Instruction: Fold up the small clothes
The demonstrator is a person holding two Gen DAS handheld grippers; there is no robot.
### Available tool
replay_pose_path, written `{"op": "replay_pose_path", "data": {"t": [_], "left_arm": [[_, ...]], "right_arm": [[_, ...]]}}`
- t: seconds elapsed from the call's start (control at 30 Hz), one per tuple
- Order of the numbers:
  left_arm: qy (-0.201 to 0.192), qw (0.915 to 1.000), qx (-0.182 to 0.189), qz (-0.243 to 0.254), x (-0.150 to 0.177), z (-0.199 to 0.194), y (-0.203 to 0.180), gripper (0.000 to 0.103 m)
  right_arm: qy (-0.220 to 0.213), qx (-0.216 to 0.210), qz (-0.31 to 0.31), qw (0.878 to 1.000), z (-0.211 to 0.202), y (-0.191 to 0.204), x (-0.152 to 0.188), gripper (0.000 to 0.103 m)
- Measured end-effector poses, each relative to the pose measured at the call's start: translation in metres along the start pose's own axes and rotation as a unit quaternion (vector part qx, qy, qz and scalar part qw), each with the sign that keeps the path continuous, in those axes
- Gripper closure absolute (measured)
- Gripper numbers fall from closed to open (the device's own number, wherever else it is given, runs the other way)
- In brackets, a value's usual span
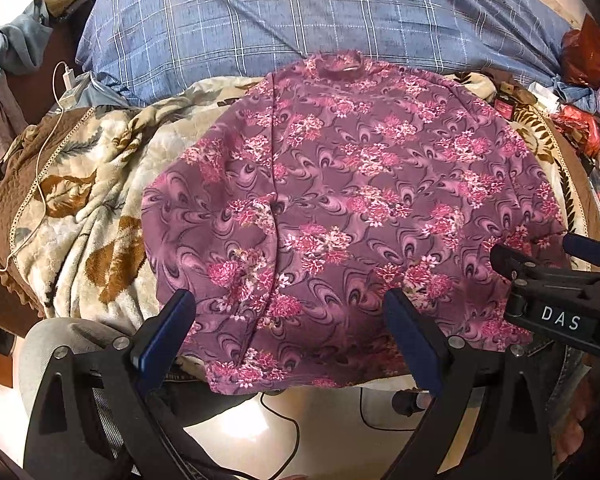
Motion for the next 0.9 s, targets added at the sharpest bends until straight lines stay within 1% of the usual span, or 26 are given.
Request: {"op": "replay_pose_path", "data": {"t": [0.27, 0.5, 0.67, 0.87, 0.9], "left_arm": [[0.008, 1.0, 0.0, 0.003, -0.004, 0.012, -0.001, 0.007], [0.008, 1.0, -0.002, 0.002, -0.001, 0.011, -0.001, 0.007], [0.017, 0.9996, 0.0, -0.021, 0.007, 0.012, 0.014, 0.007], [0.009, 0.9992, -0.013, -0.037, 0.015, 0.004, 0.033, 0.007], [0.013, 0.9989, -0.016, -0.043, 0.017, 0.004, 0.038, 0.008]], "right_arm": [[0.005, -0.001, -0.002, 1.0, 0.01, 0.003, -0.006, 0.002], [-0.005, -0.005, 0.007, 1.0, 0.007, -0.003, -0.009, 0.002], [-0.023, -0.011, 0.016, 1.0, -0.004, -0.015, -0.009, 0.002], [-0.037, -0.024, 0.037, 0.998, -0.019, -0.032, -0.002, 0.006], [-0.04, -0.026, 0.041, 0.998, -0.021, -0.036, -0.001, 0.007]]}}
Point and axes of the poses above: each gripper's, at about its wrist camera, not at the fingertips, and z roughly the way its jaws point, y to its left, x to its underside, the point moved 10 cm from there along z, roughly the way its jaws point, and after that the axes turned 3 degrees about z, right-handed, at the moved point
